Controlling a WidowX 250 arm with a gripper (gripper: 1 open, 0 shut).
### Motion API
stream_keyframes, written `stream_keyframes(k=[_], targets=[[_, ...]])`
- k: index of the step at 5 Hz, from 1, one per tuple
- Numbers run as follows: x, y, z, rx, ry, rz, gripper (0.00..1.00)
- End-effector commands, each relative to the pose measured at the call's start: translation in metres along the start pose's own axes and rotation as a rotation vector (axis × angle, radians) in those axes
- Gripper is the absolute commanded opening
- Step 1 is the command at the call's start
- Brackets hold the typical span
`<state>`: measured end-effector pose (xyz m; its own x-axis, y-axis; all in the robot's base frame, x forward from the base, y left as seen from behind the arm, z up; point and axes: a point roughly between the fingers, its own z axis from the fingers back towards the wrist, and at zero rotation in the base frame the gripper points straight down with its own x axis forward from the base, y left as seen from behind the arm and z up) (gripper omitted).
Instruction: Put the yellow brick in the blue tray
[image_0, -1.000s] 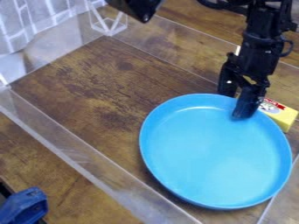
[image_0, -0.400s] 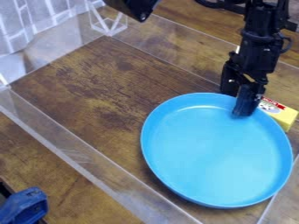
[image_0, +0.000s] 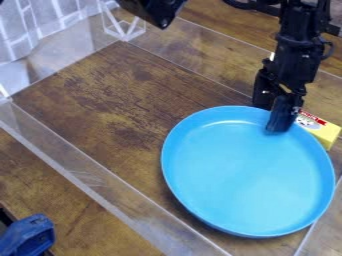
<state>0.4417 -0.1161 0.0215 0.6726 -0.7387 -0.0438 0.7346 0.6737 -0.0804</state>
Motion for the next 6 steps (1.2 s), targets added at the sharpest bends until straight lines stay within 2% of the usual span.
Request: stream_keyframes(k=[1,2,4,6], targets=[[0.008,0.003,-0.011,0.009,-0.038,0.058,1.00],[0.011,0.000,-0.013,0.003,-0.043,0.093,1.00],[-0.002,0.003,-0.013,-0.006,-0.049,0.105,1.00],[-0.010,0.018,-0.012,-0.016,-0.058,0.128,1.00]])
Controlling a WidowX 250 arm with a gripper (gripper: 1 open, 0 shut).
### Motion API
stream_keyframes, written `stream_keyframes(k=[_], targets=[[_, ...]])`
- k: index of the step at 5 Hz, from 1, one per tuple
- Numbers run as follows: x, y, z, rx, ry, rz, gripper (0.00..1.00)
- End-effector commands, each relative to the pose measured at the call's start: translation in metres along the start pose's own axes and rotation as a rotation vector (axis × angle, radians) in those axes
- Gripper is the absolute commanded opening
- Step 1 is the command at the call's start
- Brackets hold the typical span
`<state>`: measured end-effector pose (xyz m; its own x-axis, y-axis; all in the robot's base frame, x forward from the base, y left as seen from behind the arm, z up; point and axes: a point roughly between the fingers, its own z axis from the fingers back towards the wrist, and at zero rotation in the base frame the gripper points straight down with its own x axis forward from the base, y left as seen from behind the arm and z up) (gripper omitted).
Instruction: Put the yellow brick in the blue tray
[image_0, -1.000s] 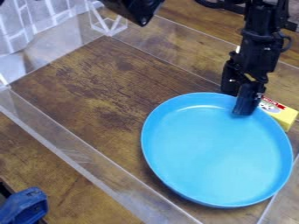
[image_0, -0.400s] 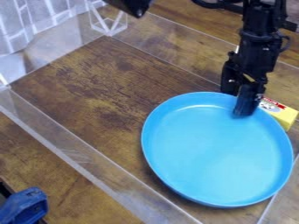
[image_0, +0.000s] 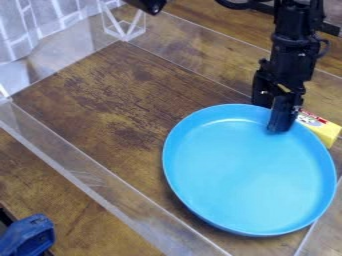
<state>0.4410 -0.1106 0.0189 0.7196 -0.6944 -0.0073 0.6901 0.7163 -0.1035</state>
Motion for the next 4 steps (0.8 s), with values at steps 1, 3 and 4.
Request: stream_keyframes(k=[1,3,4], targets=[[-0.010,0.021,-0.008,0.006,-0.021,0.078,1.00],[-0.032,0.037,-0.007,-0.001,-0.030,0.116,1.00],[-0.030,0.033,-0.008,-0.003,-0.034,0.110,1.00]])
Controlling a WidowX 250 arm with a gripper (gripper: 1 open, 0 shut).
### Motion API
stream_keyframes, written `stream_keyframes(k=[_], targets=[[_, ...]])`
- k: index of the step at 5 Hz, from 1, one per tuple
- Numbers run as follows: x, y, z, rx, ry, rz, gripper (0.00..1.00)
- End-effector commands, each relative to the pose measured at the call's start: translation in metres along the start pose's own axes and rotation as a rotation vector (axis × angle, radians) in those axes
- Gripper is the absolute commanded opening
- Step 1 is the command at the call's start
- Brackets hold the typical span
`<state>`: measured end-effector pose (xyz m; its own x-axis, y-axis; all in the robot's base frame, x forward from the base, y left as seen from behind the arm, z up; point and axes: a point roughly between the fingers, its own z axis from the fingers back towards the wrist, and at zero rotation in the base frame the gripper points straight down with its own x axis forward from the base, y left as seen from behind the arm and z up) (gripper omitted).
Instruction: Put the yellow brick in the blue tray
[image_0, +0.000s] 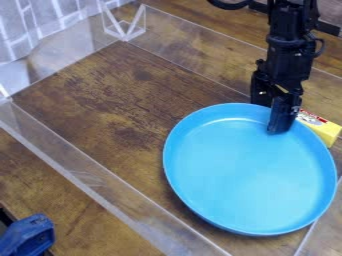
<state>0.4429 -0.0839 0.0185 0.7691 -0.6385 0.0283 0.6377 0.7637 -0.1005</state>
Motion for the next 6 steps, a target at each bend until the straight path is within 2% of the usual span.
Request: stream_keyframes(k=[1,4,5,6], targets=[[-0.0112,0.0095,-0.0094,-0.008,0.007,0.034,1.00],[-0.0092,0.0095,-0.0101,-0.024,0.023,-0.212,1.00],[-0.0080,0.0060,-0.0119,-0.031,0.033,-0.224,0.00],[-0.0086,0.0051,-0.0122,-0.040,0.047,-0.224,0.00]])
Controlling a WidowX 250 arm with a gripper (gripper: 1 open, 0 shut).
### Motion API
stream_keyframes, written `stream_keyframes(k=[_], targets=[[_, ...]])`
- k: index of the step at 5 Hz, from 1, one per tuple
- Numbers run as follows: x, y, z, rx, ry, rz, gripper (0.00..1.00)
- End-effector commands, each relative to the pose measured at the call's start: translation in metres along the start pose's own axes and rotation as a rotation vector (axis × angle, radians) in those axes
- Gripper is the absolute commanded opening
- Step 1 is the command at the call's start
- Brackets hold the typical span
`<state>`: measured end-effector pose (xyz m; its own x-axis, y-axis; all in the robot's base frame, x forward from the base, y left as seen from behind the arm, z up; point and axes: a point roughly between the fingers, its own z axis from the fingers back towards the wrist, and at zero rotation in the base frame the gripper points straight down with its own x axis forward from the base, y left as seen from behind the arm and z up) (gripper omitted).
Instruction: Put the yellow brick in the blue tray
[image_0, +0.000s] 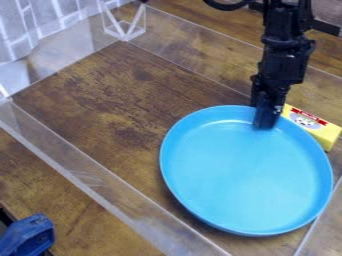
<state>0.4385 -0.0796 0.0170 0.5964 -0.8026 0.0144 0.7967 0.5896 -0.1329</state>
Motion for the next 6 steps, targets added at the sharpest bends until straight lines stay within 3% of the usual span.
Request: stream_keyframes(k=[1,3,4,6], targets=[[-0.005,0.002,-0.006,-0.014,0.035,0.015,0.00],[-0.009,-0.001,0.009,-0.038,0.083,0.143,0.00],[-0.011,-0.007,0.026,-0.046,0.120,0.115,0.00],[-0.010,-0.011,0.050,-0.046,0.145,0.047,0.00]])
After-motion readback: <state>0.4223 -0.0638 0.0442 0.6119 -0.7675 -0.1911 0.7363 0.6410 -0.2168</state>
